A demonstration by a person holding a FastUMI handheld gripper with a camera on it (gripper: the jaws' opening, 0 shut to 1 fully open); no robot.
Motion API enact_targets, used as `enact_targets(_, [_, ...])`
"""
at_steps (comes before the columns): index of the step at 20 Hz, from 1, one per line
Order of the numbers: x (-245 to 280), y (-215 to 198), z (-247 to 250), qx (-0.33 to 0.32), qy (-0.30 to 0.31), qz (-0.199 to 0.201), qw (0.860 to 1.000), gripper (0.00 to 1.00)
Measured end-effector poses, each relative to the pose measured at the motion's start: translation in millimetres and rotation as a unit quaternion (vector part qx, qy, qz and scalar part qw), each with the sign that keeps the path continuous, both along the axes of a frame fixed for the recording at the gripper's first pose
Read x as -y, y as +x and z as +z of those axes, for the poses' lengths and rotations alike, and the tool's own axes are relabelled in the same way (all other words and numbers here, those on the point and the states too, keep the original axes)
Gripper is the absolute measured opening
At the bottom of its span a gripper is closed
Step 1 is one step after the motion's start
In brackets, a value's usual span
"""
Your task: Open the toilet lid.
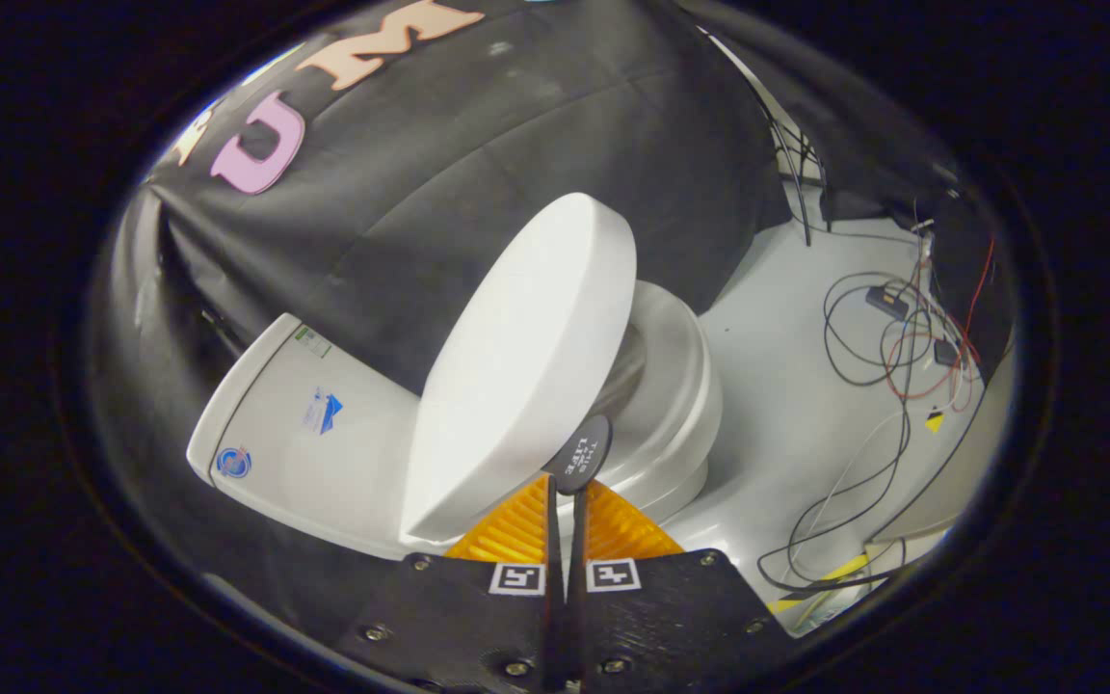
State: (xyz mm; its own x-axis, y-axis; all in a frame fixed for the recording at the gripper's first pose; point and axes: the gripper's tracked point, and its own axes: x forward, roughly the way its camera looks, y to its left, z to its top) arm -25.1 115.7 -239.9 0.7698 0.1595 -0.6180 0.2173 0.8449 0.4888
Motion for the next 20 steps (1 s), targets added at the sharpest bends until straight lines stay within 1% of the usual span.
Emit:
enact_targets(6, [-13.4, 2.0, 32.0, 0.051, -0.04, 0.012, 0.998, 0.01])
enact_targets(10, [-19.2, 0.8, 45.3, 0.071, -0.07, 0.02, 0.995, 0.01])
enact_targets(13, [-34.6, -0.7, 53.4, 0.085, -0.08, 0.029, 0.993, 0.01])
enact_targets(14, [-47.2, -1.2, 55.4, 0.09, -0.074, 0.043, 0.992, 0.01])
enact_targets(15, [-92.1, -4.8, 85.2, 0.139, 0.01, 0.101, 0.985, 0.01])
enact_targets(16, [-124.2, -9.3, 112.1, 0.17, 0.043, 0.136, 0.975, 0.01])
enact_targets(17, [-140.1, -8.4, 127.3, 0.2, 0.028, 0.153, 0.967, 0.01])
enact_targets(18, [-139.3, -14.1, 123.5, 0.217, -0.01, 0.165, 0.962, 0.01])
enact_targets(19, [-136.1, -9.8, 124.4, 0.227, -0.046, 0.167, 0.958, 0.01])
enact_targets(20, [-130.6, -5.0, 116.1, 0.221, -0.058, 0.159, 0.961, 0.01])
